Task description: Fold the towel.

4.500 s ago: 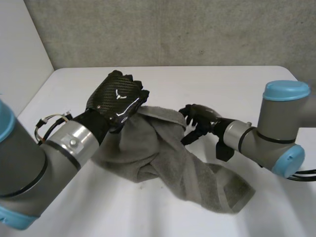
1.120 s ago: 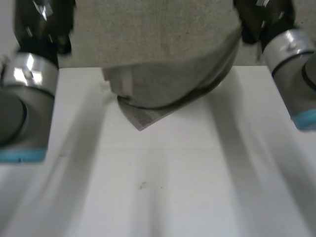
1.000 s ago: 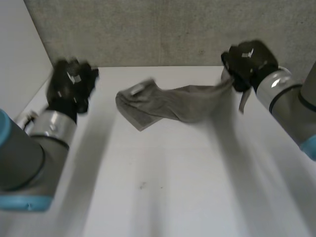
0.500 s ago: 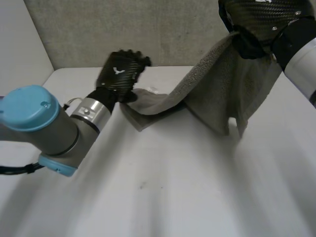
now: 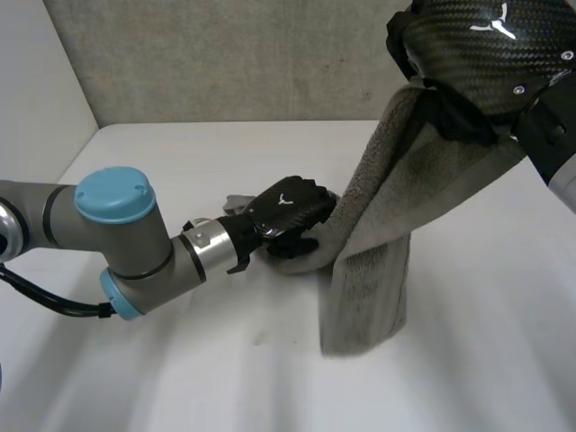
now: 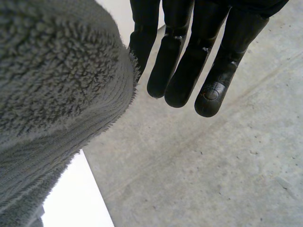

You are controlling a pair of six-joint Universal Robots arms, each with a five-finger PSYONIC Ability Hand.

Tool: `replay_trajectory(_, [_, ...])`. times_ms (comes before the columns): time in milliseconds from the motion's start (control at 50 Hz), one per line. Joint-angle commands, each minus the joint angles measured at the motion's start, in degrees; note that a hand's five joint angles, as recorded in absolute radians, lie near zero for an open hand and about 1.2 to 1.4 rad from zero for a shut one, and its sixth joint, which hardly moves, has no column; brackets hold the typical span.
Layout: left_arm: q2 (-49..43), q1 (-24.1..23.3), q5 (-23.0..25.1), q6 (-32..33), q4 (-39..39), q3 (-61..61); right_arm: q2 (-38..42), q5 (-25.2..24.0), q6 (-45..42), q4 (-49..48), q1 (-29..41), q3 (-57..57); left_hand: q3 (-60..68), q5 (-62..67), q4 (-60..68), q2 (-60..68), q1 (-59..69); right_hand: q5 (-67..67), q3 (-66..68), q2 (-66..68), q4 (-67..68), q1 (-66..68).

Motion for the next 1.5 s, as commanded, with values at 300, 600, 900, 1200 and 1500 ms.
replay_trajectory(300, [28.25,1.30,-41.91,0.59,9.41,-16.04,11.50,1.44,0.94,-3.98,-1.32,-4.34,25.85,25.87,25.82,25.34,24.64,16.93,11.75,12.93,11.42,18.83])
replay_trajectory(600, [32.66,-25.06,-61.14,3.84,-2.97,-32.48,18.18,4.52,0.50,-3.98,-0.53,-6.72,25.85,25.87,25.82,25.34,24.64,16.93,11.75,12.93,11.42,18.83])
replay_trajectory(900, [27.46,-21.38,-62.74,3.84,-3.95,-25.35,19.85,5.40,0.15,-3.81,-1.14,-5.58,-15.84,-15.82,-15.88,-16.36,-17.06,16.93,11.75,12.93,11.42,18.83])
replay_trajectory(1200, [26.32,-5.31,-41.86,4.11,-7.63,-20.18,19.85,5.31,-0.03,-3.81,-1.41,-2.94,-13.00,-12.97,-13.03,-13.51,-14.21,16.93,11.75,12.93,11.42,18.83])
replay_trajectory(1500, [11.64,0.77,-37.34,14.04,-18.10,-10.76,19.94,5.22,-0.11,-3.98,-1.50,0.14,-14.16,-14.14,-14.19,-14.68,-15.38,16.93,11.75,12.93,11.42,18.83])
